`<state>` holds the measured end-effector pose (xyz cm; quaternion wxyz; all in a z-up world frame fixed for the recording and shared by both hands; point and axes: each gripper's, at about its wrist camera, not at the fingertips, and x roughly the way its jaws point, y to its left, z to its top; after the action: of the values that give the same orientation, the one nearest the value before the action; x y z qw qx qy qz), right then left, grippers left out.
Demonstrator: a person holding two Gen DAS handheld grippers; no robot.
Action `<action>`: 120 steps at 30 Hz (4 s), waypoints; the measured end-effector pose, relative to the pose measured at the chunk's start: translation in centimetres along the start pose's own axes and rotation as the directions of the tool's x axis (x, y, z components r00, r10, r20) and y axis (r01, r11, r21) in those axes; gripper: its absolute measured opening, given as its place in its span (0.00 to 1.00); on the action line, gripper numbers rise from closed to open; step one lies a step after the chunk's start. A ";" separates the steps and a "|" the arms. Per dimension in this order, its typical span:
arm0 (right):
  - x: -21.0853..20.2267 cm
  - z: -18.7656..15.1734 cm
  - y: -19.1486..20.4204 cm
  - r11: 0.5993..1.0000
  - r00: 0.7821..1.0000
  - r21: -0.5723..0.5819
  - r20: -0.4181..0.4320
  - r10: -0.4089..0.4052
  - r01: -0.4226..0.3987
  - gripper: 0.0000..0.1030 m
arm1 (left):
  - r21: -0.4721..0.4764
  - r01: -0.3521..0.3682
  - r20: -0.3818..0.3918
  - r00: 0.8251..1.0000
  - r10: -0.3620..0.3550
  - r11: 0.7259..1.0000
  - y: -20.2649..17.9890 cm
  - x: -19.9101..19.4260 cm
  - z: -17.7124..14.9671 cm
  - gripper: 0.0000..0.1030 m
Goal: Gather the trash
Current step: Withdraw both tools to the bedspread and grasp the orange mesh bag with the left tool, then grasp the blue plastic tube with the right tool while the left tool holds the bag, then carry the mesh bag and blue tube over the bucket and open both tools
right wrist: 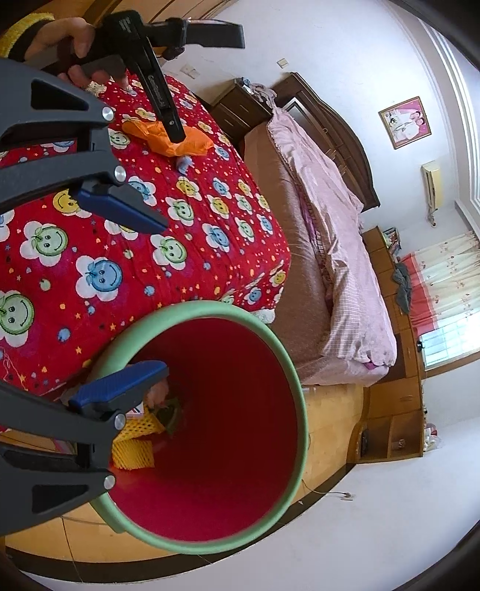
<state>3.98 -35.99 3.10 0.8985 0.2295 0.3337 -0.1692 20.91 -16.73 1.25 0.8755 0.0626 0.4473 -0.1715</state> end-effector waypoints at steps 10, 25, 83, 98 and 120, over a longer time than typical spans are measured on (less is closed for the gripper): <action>0.9 -0.1 -0.3 1.000 1.000 0.001 -0.023 0.003 -0.003 0.71 | -0.080 -0.008 -0.039 0.999 0.005 0.997 2.7 2.4 -0.6 0.64; 1.3 0.0 2.4 0.998 0.999 -0.062 -0.039 0.023 -0.025 0.72 | -0.140 0.120 0.039 0.993 -0.115 0.983 5.4 -0.4 -0.8 0.11; 12.2 1.2 16.0 0.928 0.971 -0.334 -0.218 0.093 -0.164 0.20 | -0.312 0.070 0.122 0.992 -0.033 0.948 13.2 -1.5 -3.7 0.11; 5.1 1.4 11.8 0.955 0.976 -0.223 -0.139 0.168 -0.196 0.20 | -0.238 0.133 0.167 0.981 -0.094 0.962 10.5 -4.0 -3.1 0.11; -3.0 2.1 3.7 0.978 0.980 -0.075 0.016 0.198 -0.196 0.20 | -0.085 0.197 0.219 0.960 -0.175 0.977 2.6 -9.4 -2.5 0.11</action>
<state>4.54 -33.53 7.63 0.9225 0.2265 0.3045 -0.0700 14.88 -11.40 7.23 0.8999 -0.0446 0.3647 -0.2349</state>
